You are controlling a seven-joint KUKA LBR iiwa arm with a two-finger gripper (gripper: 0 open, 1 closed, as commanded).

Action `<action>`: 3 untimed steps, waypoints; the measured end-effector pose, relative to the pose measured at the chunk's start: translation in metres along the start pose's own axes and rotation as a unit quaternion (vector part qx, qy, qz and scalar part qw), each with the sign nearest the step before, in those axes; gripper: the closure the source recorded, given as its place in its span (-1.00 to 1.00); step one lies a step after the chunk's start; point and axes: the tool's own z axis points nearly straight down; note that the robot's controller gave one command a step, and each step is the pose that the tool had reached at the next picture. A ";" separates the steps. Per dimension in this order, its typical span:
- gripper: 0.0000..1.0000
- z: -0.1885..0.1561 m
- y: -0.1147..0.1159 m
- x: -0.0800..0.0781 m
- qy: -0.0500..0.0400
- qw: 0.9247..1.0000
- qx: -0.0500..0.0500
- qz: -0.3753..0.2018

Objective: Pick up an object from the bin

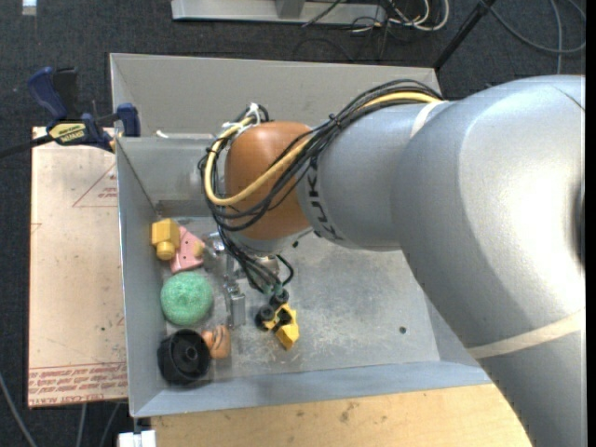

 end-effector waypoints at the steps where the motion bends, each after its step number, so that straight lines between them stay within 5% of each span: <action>1: -1.00 0.001 0.022 0.023 0.001 0.996 0.000 -0.086; 2: -1.00 0.001 0.035 0.025 0.001 0.991 0.000 -0.131; 3: -1.00 0.001 0.046 0.007 0.000 0.989 0.001 -0.148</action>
Offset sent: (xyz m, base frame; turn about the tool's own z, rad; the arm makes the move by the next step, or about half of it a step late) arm -0.0296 0.0319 -0.0009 -0.2669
